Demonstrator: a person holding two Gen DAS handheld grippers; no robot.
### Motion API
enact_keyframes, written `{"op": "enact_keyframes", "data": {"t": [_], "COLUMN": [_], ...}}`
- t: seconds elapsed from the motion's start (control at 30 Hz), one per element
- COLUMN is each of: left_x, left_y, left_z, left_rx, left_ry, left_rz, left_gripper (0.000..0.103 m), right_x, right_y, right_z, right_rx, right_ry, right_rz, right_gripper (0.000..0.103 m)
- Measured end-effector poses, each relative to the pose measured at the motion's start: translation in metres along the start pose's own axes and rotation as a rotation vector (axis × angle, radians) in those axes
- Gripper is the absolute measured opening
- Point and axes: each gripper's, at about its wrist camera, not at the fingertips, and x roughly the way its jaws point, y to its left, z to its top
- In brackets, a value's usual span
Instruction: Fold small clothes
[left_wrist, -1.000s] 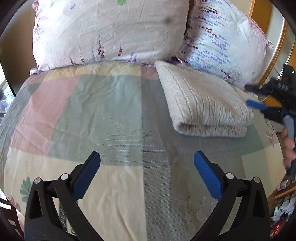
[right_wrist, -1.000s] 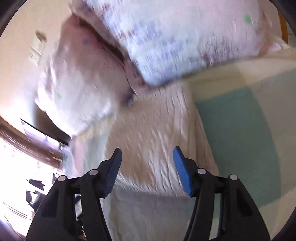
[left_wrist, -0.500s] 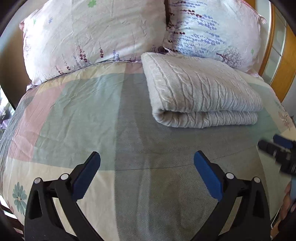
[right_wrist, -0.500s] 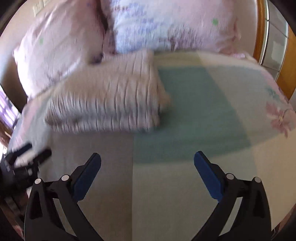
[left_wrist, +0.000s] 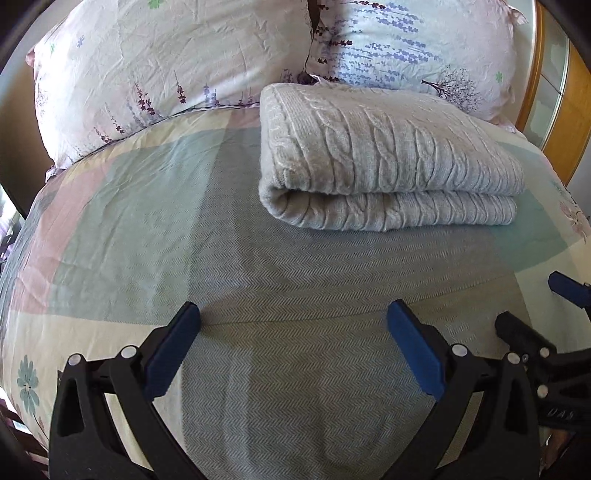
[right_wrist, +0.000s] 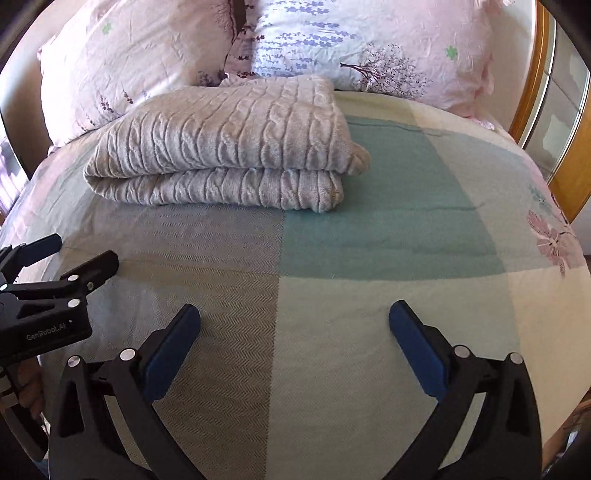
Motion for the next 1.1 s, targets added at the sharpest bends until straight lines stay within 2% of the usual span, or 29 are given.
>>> {"op": "enact_keyframes", "data": {"t": [0.27,1.1], "left_x": [0.0004,0.0002], "left_y": [0.0009,0.0020], "left_z": [-0.0013,-0.0019], "left_rx": [-0.009,-0.008], "left_ry": [-0.006,-0.010], "left_rz": [-0.015,-0.019], "left_gripper": [0.101,0.101], "right_x": [-0.0025,-0.0019], "right_y": [0.0013,0.0011], "right_z": [-0.0070,-0.0070], "right_rx": [0.014,0.013], "right_ry": [-0.042,-0.042], "right_rz": [-0.020,-0.020], "right_gripper": [0.102,0.102]}}
